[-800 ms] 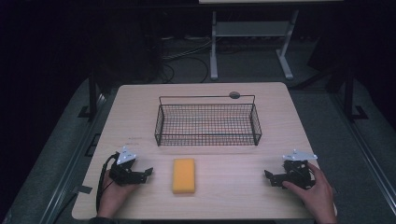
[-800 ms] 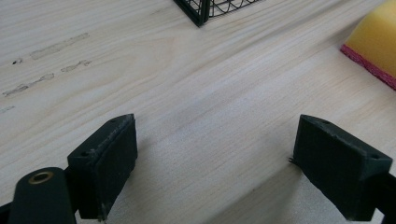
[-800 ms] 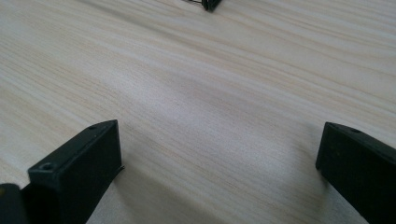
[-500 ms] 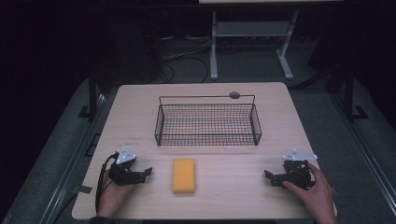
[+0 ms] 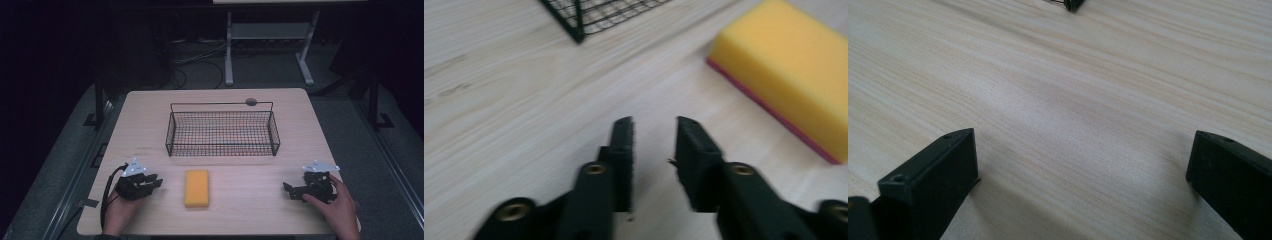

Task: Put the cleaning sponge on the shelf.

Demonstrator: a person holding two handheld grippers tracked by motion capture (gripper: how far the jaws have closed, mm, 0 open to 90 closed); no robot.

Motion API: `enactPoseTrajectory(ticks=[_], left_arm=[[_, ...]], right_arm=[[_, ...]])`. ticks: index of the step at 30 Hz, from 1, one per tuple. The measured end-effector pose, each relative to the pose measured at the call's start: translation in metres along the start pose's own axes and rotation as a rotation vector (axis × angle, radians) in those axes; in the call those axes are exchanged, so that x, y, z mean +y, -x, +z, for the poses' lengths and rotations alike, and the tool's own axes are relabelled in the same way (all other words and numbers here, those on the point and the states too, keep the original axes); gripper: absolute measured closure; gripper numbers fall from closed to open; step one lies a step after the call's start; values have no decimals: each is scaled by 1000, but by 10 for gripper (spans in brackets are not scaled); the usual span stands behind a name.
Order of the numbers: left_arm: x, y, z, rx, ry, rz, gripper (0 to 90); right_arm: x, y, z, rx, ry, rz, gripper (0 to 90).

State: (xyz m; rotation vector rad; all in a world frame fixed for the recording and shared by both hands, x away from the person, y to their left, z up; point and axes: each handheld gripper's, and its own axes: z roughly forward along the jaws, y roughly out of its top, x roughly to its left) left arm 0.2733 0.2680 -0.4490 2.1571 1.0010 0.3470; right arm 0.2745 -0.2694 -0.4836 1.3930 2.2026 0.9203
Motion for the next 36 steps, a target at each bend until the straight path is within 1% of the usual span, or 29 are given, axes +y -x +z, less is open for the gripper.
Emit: enactPoseTrajectory(ticks=[1,3,4,6,9,11,15,18,19,20,21,26,27,30,35,36], left_arm=[[1,2,-1,-11,-4,6,790],[5,5,-1,-35,5,6,890],[7,7,-1,-40,5,9,896],[11,10,0,-47,4,18,897],[16,14,3,-65,9,17,897],[18,14,5,-68,8,18,898],[28,19,13,-83,4,31,897],[33,20,17,-88,4,35,897],[34,20,18,-88,6,31,898],[34,20,19,-89,3,38,898],[35,20,20,-92,5,31,897],[40,21,26,-96,7,27,898],[42,21,27,-97,5,34,898],[46,22,32,-102,9,33,897],[51,24,38,-109,3,42,898],[53,25,42,-112,-4,45,898]], right_arm=[[0,0,0,0,0,0,0],[0,0,0,0,1,-2,0],[0,0,0,0,0,-2,0],[0,0,0,0,0,-1,0],[0,0,0,0,1,-1,0],[0,0,0,0,1,-2,0],[0,0,0,0,1,-2,0],[0,0,0,0,1,-2,0],[0,0,0,0,0,-2,0],[0,0,0,0,0,-2,0],[0,0,0,0,1,-1,0],[0,0,0,0,1,-2,0],[0,0,0,0,0,-2,0],[0,0,0,0,1,-2,0],[0,0,0,0,0,-2,0],[0,0,0,0,1,-1,0]])
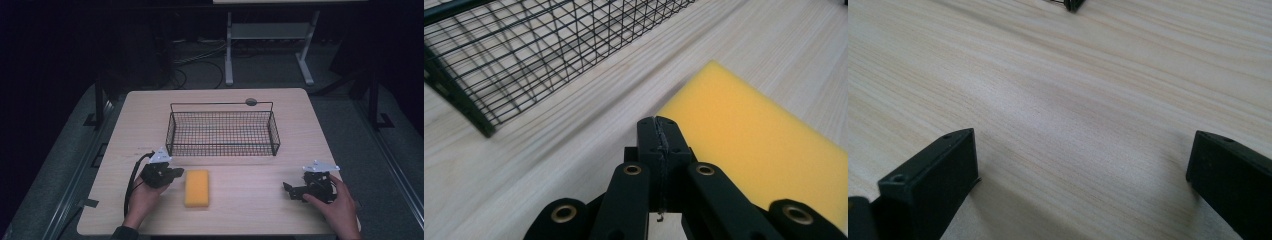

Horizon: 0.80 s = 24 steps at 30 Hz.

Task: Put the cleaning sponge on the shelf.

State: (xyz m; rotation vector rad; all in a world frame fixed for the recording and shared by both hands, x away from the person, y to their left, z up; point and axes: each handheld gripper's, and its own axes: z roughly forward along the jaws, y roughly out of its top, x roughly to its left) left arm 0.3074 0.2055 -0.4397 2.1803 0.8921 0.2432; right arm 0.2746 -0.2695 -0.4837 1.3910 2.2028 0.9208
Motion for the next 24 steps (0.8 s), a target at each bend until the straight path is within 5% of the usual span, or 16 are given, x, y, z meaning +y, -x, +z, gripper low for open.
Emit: enactPoseTrajectory(ticks=[24], left_arm=[[24,11,29,-24,-25,50,898]], right_arm=[[0,0,0,0,0,-1,0]])
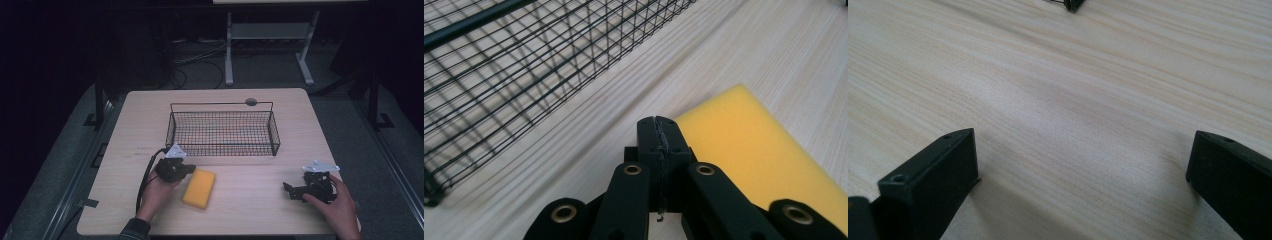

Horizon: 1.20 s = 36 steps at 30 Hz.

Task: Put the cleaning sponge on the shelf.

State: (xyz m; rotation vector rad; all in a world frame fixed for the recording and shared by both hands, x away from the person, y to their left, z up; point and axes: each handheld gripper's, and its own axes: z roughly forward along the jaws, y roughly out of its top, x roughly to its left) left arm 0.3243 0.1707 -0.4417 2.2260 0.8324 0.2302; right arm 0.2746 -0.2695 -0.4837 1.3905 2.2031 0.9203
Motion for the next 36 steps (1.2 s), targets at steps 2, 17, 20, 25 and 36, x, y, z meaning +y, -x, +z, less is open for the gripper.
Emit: enactPoseTrajectory(ticks=[2,17,20,25,36], left_arm=[[2,1,3,-3,0,3,898],[18,14,19,-38,1,37,898],[22,18,24,-54,-3,47,898],[27,23,30,-76,0,53,898],[33,30,37,-104,0,68,898]], right_arm=[[0,0,0,0,0,0,0],[0,0,0,0,0,0,0],[0,0,0,0,0,0,0],[0,0,0,0,0,0,0],[0,0,0,0,0,0,0]])
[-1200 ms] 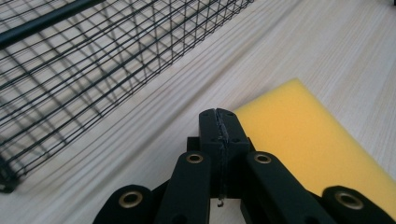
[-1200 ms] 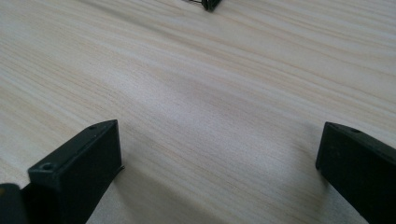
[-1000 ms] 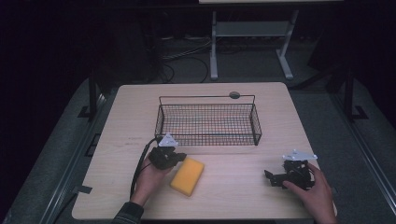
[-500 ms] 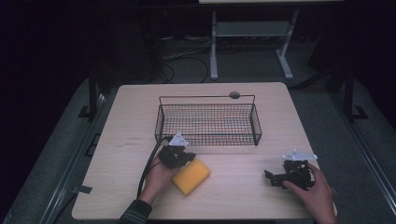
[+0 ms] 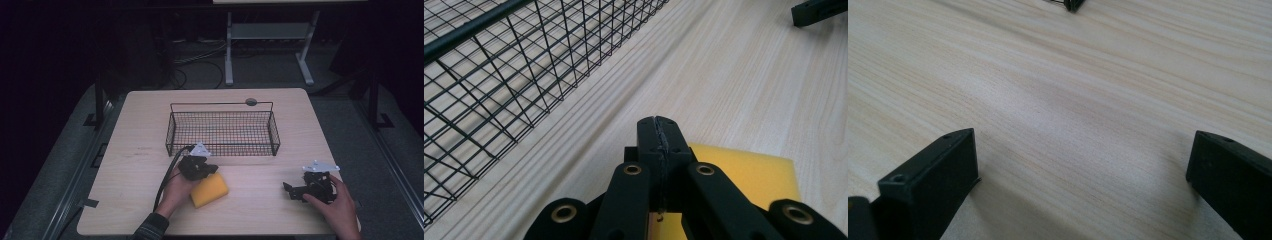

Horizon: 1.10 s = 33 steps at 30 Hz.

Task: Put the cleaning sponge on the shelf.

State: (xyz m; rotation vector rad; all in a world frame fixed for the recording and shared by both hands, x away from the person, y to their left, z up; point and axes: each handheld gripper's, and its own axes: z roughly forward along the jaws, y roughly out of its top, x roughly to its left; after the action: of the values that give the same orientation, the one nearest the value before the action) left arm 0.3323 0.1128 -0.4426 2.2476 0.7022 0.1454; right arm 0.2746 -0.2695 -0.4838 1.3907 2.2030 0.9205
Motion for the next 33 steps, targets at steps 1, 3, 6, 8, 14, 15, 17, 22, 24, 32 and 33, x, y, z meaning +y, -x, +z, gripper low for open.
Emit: enactPoseTrajectory(ticks=[1,3,6,8,14,15,17,22,24,32,33], left_arm=[[0,0,0,-2,-1,-3,898],[0,-1,-2,0,0,-6,898],[0,-2,-7,0,-7,-8,898],[0,-3,-10,-3,-9,-11,897],[0,-6,-22,-15,-30,-28,813],[1,-6,-24,-11,-34,-27,787],[2,-8,-28,-12,-39,-33,721],[3,-8,-36,-1,-105,-42,536],[3,-8,-38,0,-125,-42,455],[6,2,-42,-6,-193,-11,196],[6,4,-42,-11,-206,-4,174]], right_arm=[[0,0,0,0,0,0,0],[0,0,0,0,0,-1,0],[0,0,0,0,0,0,0],[0,0,0,0,0,0,0],[0,0,0,0,0,-1,0],[0,0,0,0,0,-1,0],[0,0,0,0,-1,-3,0],[0,0,0,0,0,-1,0],[0,0,0,0,0,-1,0],[0,0,0,0,0,-2,0],[0,0,0,0,-1,-2,0]])
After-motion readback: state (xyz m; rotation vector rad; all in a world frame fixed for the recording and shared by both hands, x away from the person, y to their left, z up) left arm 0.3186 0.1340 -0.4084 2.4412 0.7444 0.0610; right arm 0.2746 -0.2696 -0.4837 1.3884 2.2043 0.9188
